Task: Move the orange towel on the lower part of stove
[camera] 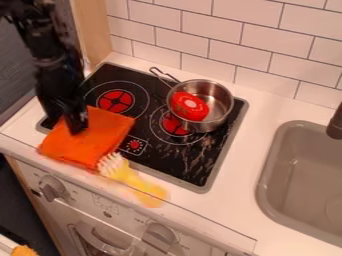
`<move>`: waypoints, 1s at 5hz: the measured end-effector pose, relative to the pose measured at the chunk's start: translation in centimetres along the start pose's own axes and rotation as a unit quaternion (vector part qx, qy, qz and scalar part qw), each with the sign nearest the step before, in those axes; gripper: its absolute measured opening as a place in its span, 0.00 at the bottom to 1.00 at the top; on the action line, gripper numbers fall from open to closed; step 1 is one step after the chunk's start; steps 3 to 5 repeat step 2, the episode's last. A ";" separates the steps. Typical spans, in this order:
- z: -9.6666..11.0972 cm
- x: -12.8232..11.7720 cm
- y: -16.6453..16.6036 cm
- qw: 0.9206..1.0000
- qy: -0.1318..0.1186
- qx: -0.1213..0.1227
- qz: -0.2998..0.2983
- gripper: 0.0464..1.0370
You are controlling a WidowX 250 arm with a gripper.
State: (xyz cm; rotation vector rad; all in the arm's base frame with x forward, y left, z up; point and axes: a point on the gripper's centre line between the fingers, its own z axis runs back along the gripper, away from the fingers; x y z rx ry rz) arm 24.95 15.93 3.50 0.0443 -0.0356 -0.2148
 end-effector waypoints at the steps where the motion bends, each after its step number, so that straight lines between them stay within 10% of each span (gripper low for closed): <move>1: 0.3 -0.8 0.9 1.000 0.016 0.010 0.023 0.96; 5: 1.3 -0.5 0.8 1.000 0.003 0.012 0.026 0.96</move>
